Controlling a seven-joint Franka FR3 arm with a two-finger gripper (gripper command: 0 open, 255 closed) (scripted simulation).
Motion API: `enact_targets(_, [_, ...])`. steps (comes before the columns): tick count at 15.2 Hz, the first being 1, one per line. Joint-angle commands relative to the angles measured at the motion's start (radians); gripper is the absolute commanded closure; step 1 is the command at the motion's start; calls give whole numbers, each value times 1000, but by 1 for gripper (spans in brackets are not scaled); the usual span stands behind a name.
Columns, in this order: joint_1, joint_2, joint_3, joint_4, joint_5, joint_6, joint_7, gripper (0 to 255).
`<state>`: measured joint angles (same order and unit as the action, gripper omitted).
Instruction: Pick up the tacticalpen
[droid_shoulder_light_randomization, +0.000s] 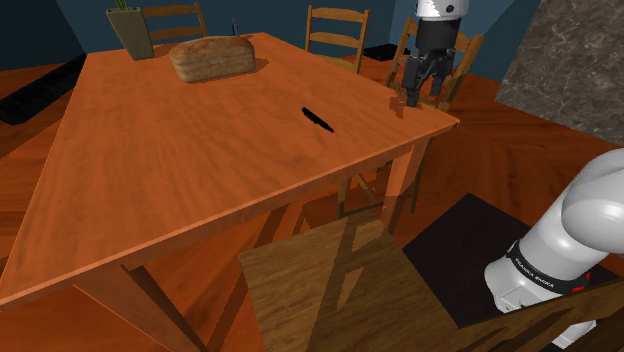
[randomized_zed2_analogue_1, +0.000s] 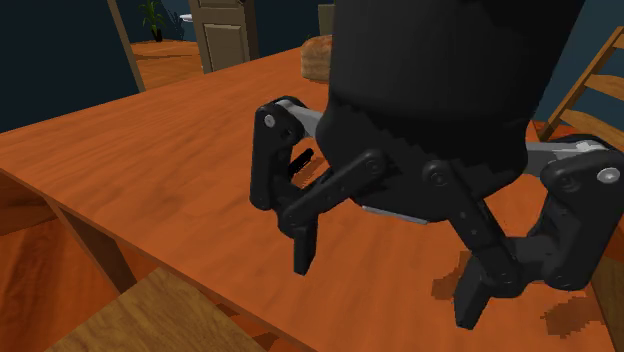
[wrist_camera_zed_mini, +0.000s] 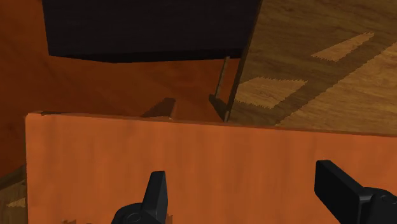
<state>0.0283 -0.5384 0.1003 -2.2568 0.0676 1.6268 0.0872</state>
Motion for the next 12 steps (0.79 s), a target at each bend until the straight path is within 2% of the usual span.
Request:
enact_targets(1, [6,68,29,48,15,16,48,0])
enact_targets(6, [19,243,95,186,33,45,167,0])
enact_targets(12, [42,471,159,397,18,51,310,0])
